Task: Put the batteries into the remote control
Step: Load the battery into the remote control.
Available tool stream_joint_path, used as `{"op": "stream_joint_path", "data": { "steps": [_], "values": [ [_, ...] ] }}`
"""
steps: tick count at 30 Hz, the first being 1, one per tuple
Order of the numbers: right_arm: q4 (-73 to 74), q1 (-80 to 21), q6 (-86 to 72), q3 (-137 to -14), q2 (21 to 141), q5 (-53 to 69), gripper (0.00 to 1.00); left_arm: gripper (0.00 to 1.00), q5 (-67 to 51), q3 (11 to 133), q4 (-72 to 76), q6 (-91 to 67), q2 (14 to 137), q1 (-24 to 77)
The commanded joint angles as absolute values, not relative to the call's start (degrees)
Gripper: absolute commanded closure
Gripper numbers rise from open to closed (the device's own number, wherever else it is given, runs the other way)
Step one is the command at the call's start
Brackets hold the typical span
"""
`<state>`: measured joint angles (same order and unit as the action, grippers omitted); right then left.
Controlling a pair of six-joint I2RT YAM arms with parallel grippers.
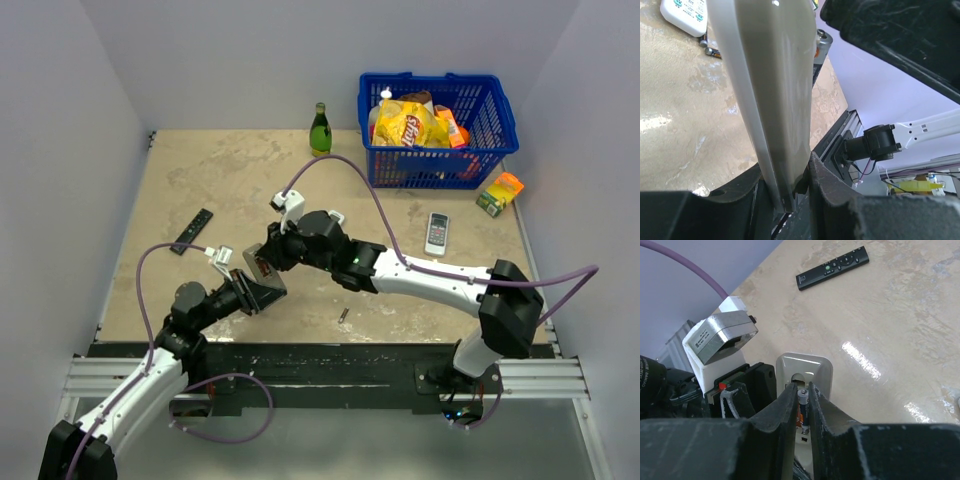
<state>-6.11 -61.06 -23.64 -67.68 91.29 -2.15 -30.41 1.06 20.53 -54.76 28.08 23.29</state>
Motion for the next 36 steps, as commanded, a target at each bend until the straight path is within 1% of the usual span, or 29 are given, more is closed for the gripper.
{"op": "stream_joint_path", "data": {
  "steps": [1, 2, 7, 13, 24, 31, 36],
  "values": [
    [-8.2, -60.7, -24.8, -68.5, 91.7, -1.0, 0.82, 1.0, -31.9, 2.7, 24.2, -53.5, 27.6, 23.5],
    [-8.2, -60.6, -24.8, -68.5, 91.8, -0.9, 0.82, 1.0, -32.0, 2.7, 24.3, -53.4, 27.5, 23.5],
    [-7.7, -60.7, -24.4, -69.2, 92.6, -0.4, 0.9, 1.0, -32.1, 2.6, 24.3, -53.4, 27.3, 23.5],
    [-5.1, -60.7, -22.8, -70.5, 93.3, -0.2, 0.92, 1.0, -32.1, 3.0, 24.4, -52.9, 27.7, 23.4],
    [-2.3, -60.7, -21.0, -72.5, 94.4, -1.1, 0.92, 1.0, -31.9, 4.0, 23.1, -51.6, 28.4, 23.5],
    [-0.2, -60.9, -17.8, -74.3, 95.7, -0.2, 0.92, 1.0, -30.9, 5.9, 19.3, -49.4, 28.0, 23.5],
    [4.8, -61.9, -14.7, -76.4, 97.4, -0.2, 0.93, 1.0, -30.3, 7.5, 16.6, -48.0, 27.9, 23.4]
  ]
}}
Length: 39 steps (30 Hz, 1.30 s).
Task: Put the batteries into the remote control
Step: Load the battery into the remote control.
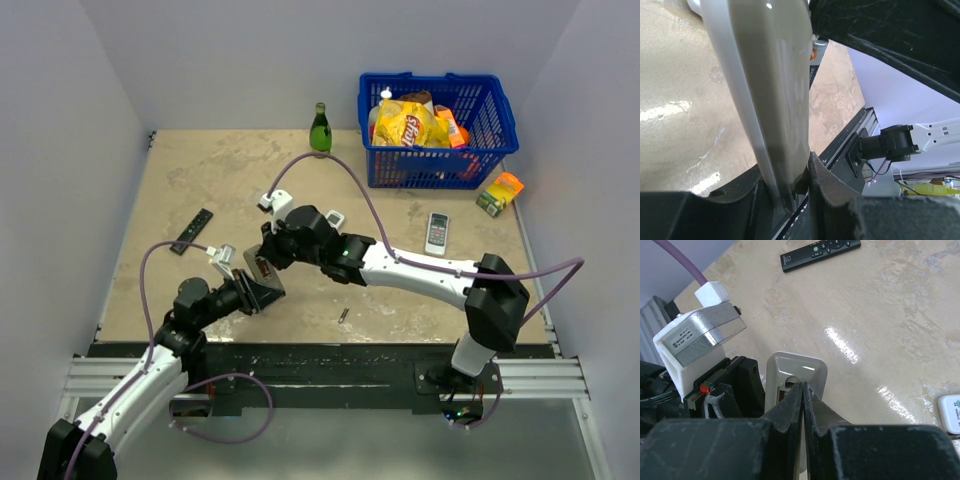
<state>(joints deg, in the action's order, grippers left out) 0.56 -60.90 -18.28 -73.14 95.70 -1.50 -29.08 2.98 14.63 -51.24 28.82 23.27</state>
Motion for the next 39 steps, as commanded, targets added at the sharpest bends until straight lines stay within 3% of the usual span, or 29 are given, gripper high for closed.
{"op": "stream_joint_path", "data": {
  "steps": [1, 15, 31, 39],
  "values": [
    [5.8, -62.3, -13.8, -76.6, 98.0, -0.3, 0.94, 1.0, -30.1, 7.7, 16.3, -48.0, 27.7, 23.5],
    [6.2, -65.2, -12.4, -73.7, 99.8, -3.9, 1.0, 1.0, -27.8, 11.6, 14.5, -47.6, 24.4, 23.4],
    [6.3, -65.0, -17.3, -67.9, 97.7, -17.1, 1.0, 1.0, -25.5, 12.6, 10.0, -47.2, 16.6, 23.4],
    [5.5, -64.7, -16.5, -68.3, 98.3, -15.6, 1.0, 1.0, -25.8, 12.2, 9.9, -46.8, 15.8, 23.4]
  ]
}}
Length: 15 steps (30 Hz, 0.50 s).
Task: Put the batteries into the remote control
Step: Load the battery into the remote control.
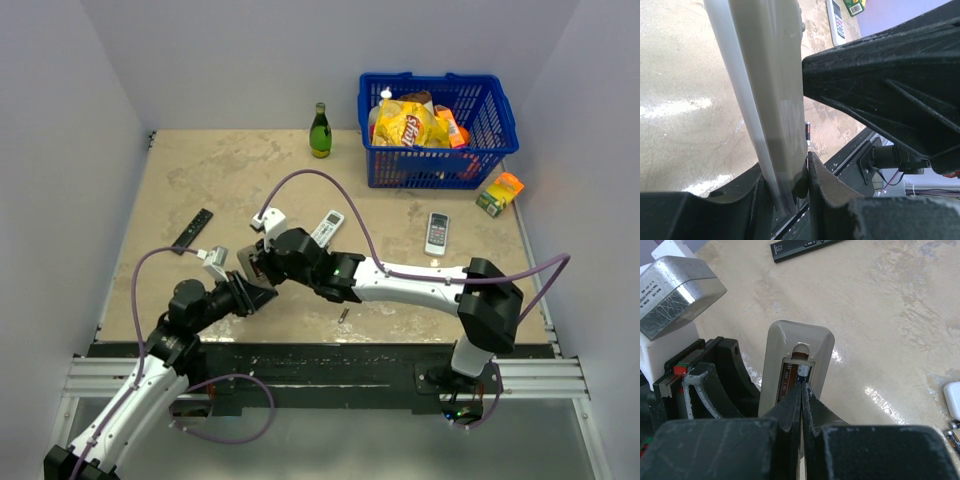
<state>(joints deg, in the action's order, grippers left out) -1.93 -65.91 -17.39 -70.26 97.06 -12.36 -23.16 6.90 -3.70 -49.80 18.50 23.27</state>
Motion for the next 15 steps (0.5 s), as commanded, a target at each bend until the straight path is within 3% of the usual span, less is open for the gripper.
{"op": "stream_joint_path", "data": {
  "steps": [1, 5, 9, 15],
  "values": [
    [5.2, -64.7, -16.7, -67.9, 98.3, -15.4, 1.0, 1.0, -25.8, 12.4, 9.9, -46.4, 15.8, 23.4],
    [4.3, -64.7, -17.3, -67.8, 97.0, -13.1, 1.0, 1.0, -25.9, 11.9, 9.8, -45.8, 16.5, 23.4],
    [4.9, -64.1, -17.2, -68.6, 93.0, -11.7, 0.9, 1.0, -27.4, 9.3, 11.9, -45.6, 17.0, 23.4],
    [2.1, -57.0, -19.7, -63.4, 85.2, -2.5, 0.59, 1.0, -30.8, 7.3, 15.5, -45.6, 17.0, 23.4]
  ]
}}
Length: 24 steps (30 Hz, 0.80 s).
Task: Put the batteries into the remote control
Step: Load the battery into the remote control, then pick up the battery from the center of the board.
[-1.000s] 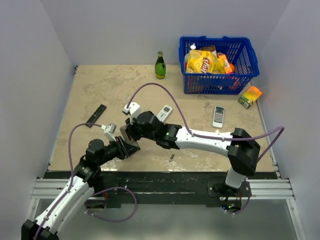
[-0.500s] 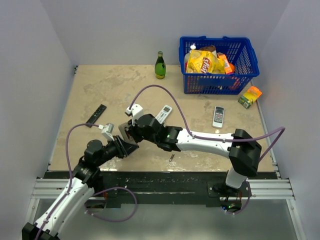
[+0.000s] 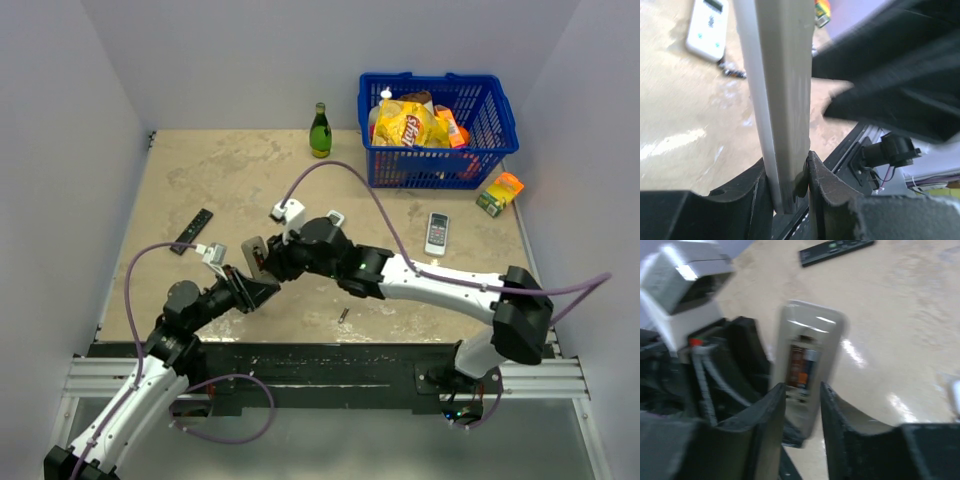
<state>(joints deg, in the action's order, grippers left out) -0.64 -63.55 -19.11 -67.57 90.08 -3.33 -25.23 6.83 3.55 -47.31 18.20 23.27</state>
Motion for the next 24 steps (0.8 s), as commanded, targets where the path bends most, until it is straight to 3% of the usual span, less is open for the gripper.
{"op": "stream_joint_path", "data": {
  "steps": [1, 3, 7, 14, 24],
  "values": [
    [2.0, -56.1, -19.7, -62.2, 83.3, -2.3, 0.52, 1.0, -30.8, 7.3, 15.5, -45.3, 16.7, 23.4],
    [3.2, -55.5, -19.6, -61.5, 81.7, -3.1, 0.42, 1.0, -31.5, 7.5, 15.8, -44.7, 16.6, 23.4],
    [3.7, -52.7, -19.4, -58.3, 78.6, -3.5, 0.34, 1.0, -32.7, 8.9, 15.4, -42.9, 17.8, 23.4],
    [7.0, -47.6, -17.6, -53.9, 77.9, -3.7, 0.35, 1.0, -29.8, 11.9, 7.7, -40.1, 19.5, 23.4],
    [9.6, -43.7, -13.4, -54.0, 86.9, -2.2, 0.46, 1.0, -27.4, 13.0, 3.5, -39.5, 24.1, 23.4]
  ]
}}
